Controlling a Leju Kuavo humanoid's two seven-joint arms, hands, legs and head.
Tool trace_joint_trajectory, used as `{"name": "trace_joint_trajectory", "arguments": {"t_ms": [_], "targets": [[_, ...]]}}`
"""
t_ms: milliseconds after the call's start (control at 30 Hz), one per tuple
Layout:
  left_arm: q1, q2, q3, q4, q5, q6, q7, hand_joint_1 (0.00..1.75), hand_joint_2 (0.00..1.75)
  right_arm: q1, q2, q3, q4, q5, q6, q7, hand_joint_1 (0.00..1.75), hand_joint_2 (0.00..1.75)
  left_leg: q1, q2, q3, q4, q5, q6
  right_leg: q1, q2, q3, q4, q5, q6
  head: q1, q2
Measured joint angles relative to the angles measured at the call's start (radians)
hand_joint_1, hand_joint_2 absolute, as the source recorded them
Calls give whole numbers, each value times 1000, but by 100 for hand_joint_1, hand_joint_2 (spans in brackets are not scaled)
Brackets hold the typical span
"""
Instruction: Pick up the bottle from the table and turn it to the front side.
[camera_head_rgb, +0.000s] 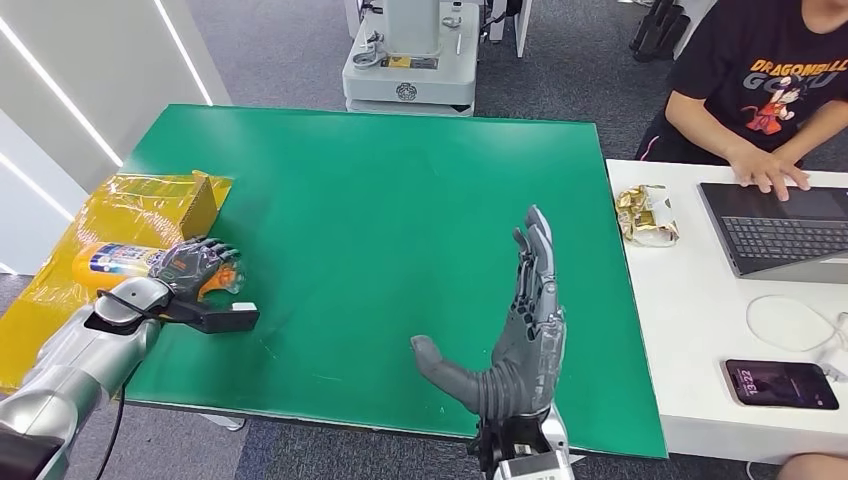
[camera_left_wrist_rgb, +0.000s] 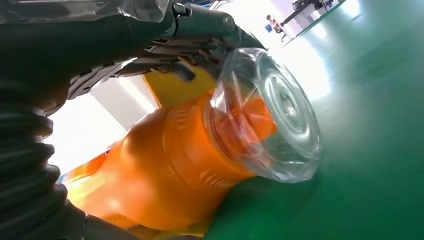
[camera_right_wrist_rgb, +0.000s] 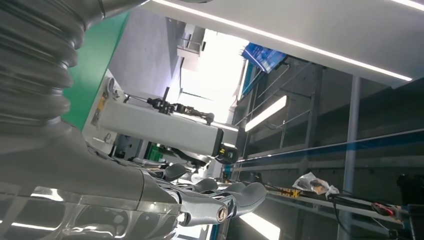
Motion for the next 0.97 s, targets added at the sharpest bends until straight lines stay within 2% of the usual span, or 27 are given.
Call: {"name": "trace_joint_trajectory", "arguments": {"t_ms": [433, 567, 733, 967], "targets": [[7, 9, -3, 11, 30, 31, 10, 0, 175, -12, 0, 0, 25, -7, 7, -6, 0, 175, 0, 0, 0, 0, 0, 0, 0, 0, 0, 0, 0, 0, 0, 0], [24, 15, -1, 10, 49, 102, 22, 0, 175, -14, 0, 0, 31, -9, 8, -10, 0, 175, 0, 0, 0, 0, 0, 0, 0, 0, 0, 0, 0, 0, 0, 0], [93, 17, 37, -33, 64, 268, 49, 0, 175, -14, 0, 0, 34, -11, 14, -16, 0, 175, 0, 0, 0, 0, 0, 0, 0, 0, 0, 0, 0, 0, 0, 0], [183, 27, 113, -103, 8, 302, 74, 0, 175, -14, 0, 0, 37, -16, 34, -23, 0, 175, 0, 0, 0, 0, 0, 0, 0, 0, 0, 0, 0, 0, 0, 0]]}}
